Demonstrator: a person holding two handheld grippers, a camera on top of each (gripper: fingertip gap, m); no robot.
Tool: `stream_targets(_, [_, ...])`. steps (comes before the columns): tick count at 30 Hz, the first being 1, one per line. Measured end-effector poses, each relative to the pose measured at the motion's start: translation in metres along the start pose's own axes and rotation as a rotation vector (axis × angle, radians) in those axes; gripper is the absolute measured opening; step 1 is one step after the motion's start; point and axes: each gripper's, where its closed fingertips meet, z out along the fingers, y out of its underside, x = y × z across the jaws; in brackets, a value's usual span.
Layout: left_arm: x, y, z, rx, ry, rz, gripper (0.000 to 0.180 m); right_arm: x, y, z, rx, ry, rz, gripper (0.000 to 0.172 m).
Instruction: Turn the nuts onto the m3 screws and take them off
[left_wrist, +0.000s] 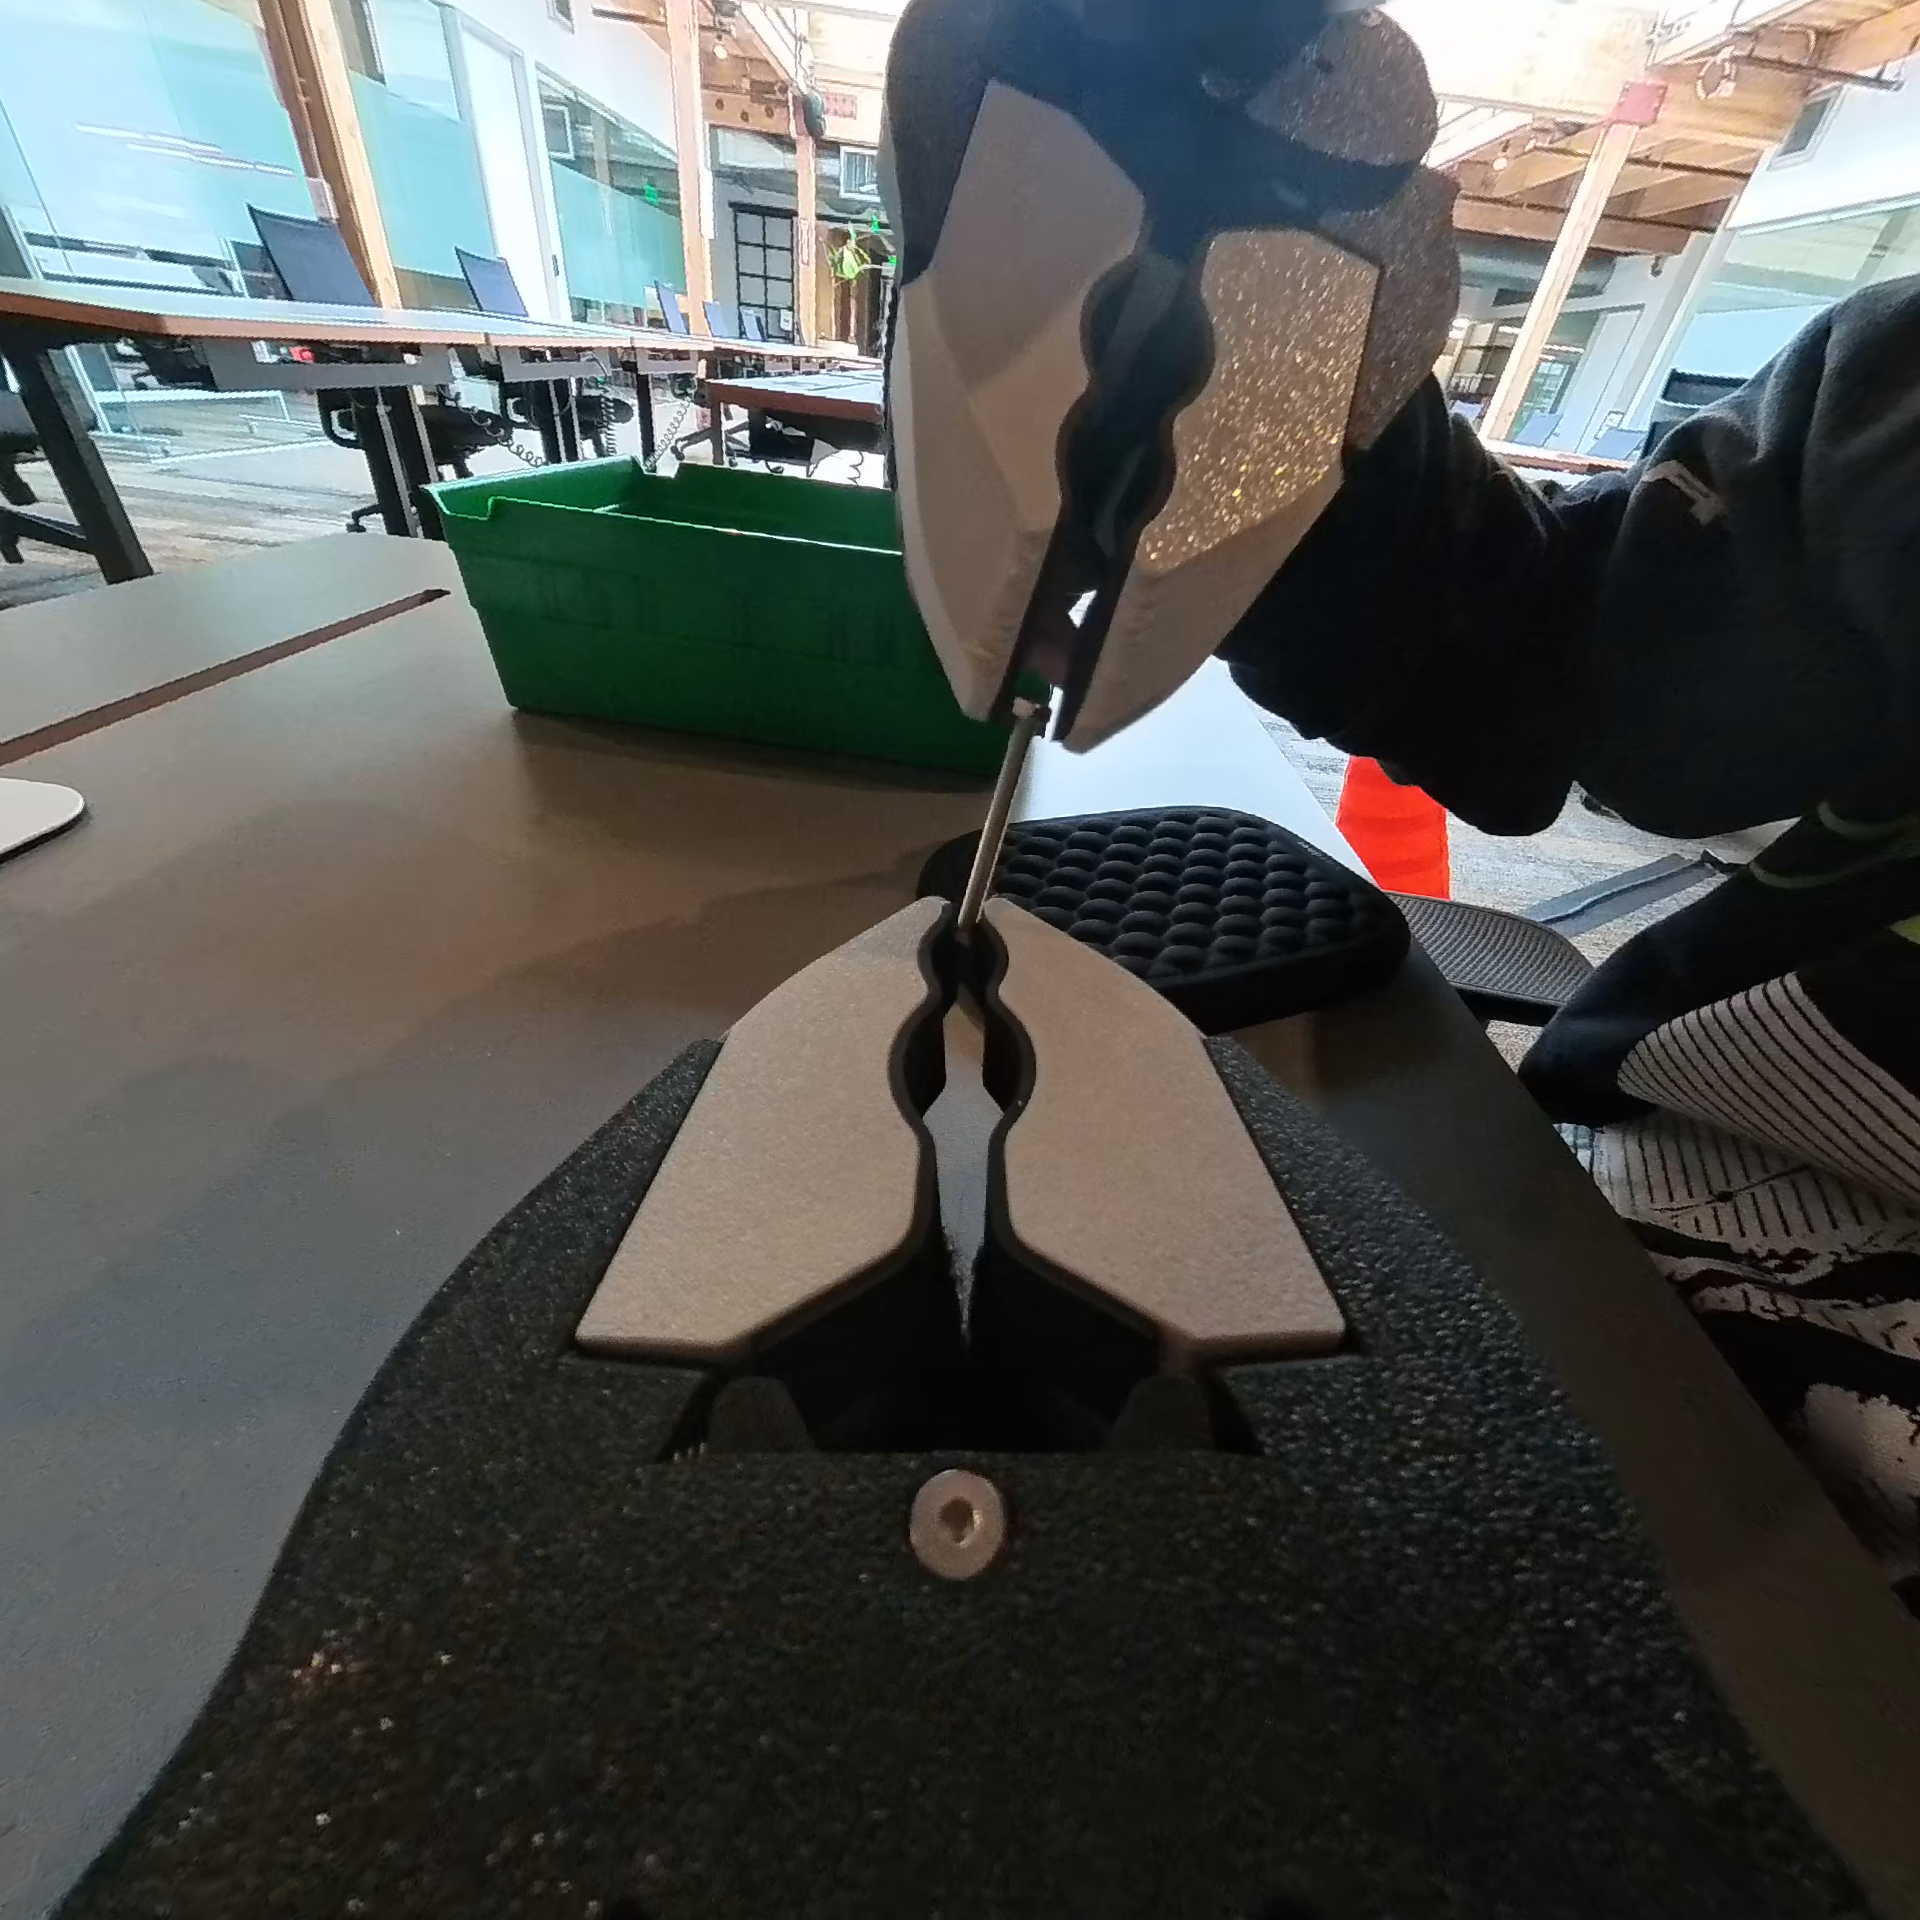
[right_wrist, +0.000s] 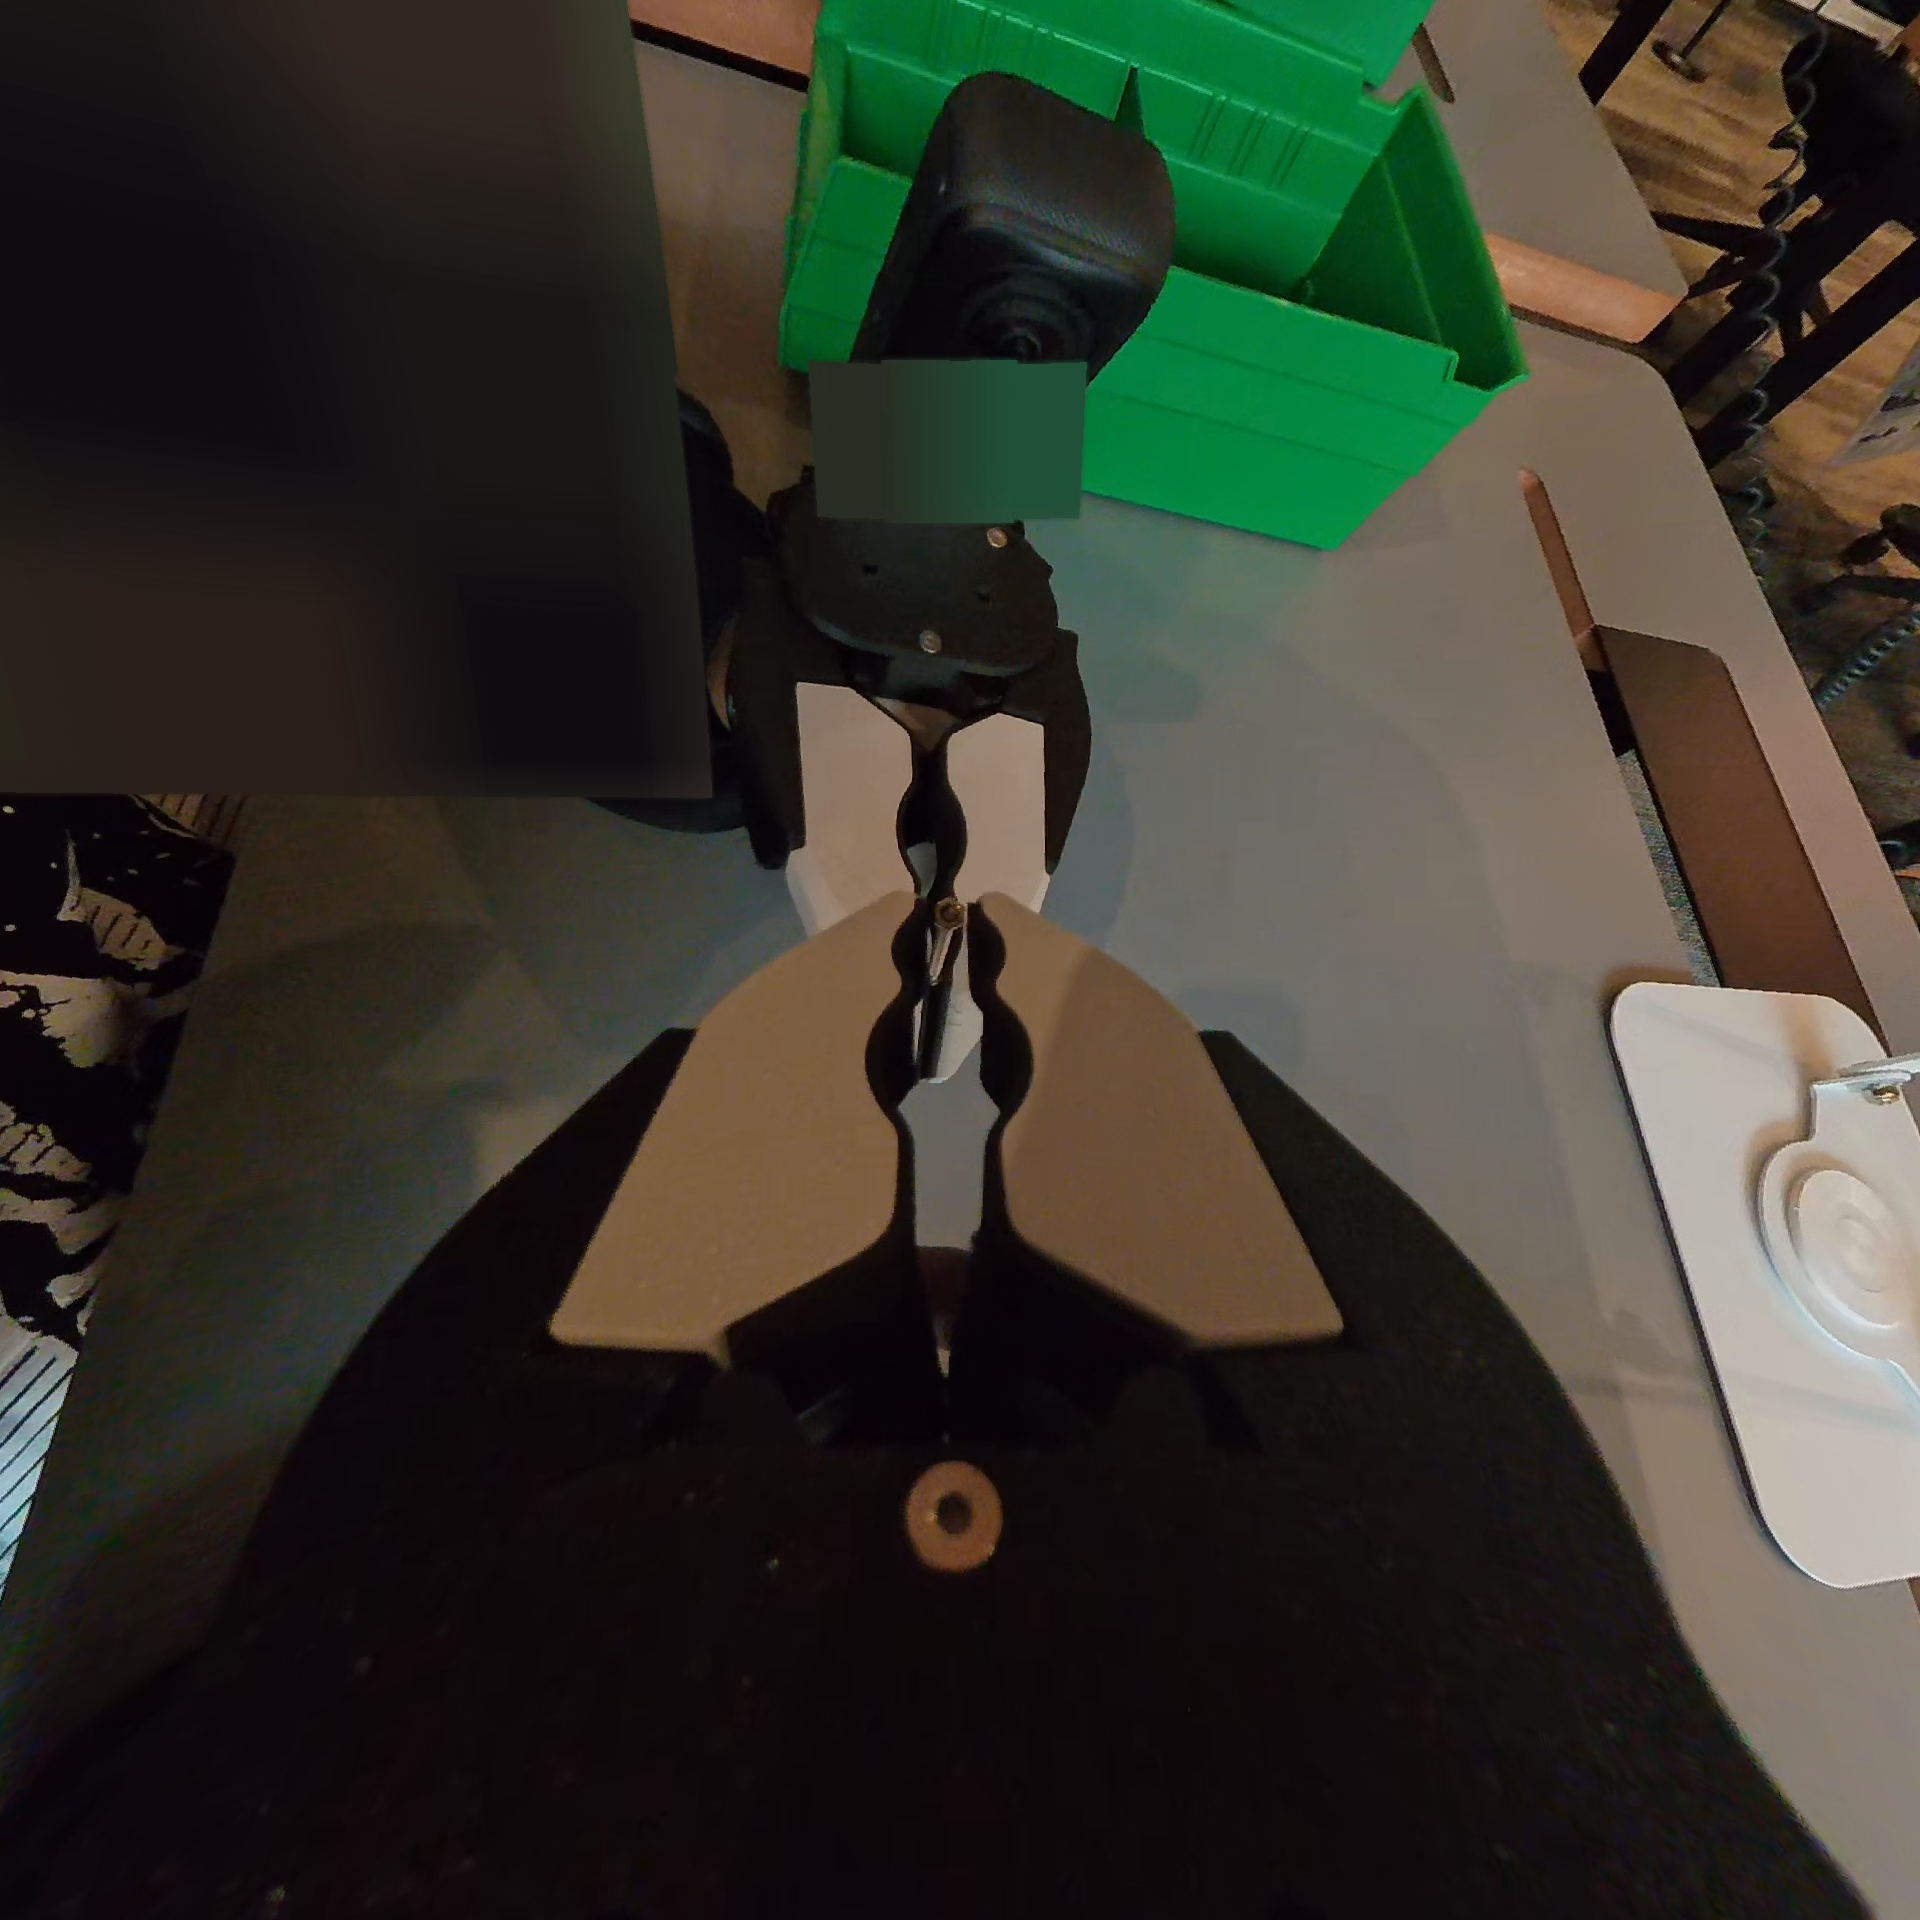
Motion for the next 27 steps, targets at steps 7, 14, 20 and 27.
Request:
stream_targets(7, [0.0,0.0,0.0,0.001,0.0,0.0,0.001,0.001,-0.001,-0.001,0.01,0.009,0.006,0.007])
stream_targets(14, [0.0,-0.001,0.0,0.004,0.002,-0.003,0.001,-0.006,-0.012,-0.009,0.143,-0.008,0.038,0.01])
stream_targets(20, [0.0,-0.001,0.0,0.004,0.002,-0.001,0.001,-0.008,-0.009,-0.002,0.159,-0.013,0.06,0.012])
stream_targets(27, [0.001,-0.001,0.0,0.003,0.006,0.001,0.001,-0.005,-0.007,-0.001,0.17,-0.009,0.078,0.012])
